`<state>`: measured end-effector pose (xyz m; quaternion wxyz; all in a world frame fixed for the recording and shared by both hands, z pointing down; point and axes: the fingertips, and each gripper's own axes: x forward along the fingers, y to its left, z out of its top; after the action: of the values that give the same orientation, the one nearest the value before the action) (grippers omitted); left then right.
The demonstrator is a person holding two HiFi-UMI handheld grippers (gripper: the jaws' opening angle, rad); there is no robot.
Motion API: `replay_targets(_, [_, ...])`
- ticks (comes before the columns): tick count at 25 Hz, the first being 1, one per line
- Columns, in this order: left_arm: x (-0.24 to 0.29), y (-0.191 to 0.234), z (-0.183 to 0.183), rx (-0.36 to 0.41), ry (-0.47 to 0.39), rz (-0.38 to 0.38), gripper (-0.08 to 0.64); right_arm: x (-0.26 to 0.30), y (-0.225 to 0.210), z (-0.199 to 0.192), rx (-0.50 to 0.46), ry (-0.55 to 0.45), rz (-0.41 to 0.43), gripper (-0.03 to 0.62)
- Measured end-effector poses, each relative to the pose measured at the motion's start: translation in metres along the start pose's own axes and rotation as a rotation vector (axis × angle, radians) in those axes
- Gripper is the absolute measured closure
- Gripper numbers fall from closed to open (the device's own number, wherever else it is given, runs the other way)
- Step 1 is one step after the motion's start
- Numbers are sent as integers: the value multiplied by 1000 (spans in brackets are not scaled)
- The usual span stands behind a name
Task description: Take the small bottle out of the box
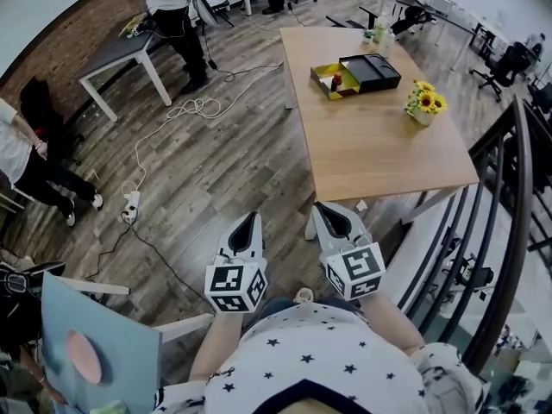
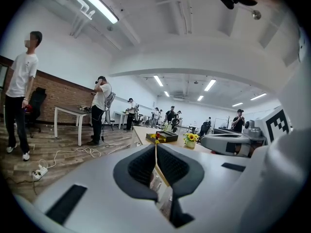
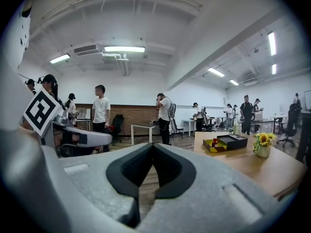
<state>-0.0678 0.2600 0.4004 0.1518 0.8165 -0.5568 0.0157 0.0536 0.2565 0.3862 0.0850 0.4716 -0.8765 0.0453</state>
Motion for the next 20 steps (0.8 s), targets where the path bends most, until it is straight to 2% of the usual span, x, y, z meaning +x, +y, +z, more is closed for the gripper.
replay_targets(7, [10,-12,-4,-15,-10,2,554,1,-13,-7,-5,22,27,586])
replay_targets(9, [13,-14,-5,-14,-12,3,511,2,-16,-10,-2,30,38,561])
replay_targets(13, [18,-18,-6,-16,-16,7,492,1,-23,-13,3,34,57,549])
replay_targets(20, [26,-22,0,-15,-15,11,449,6,-36,-8,30,34,76,480])
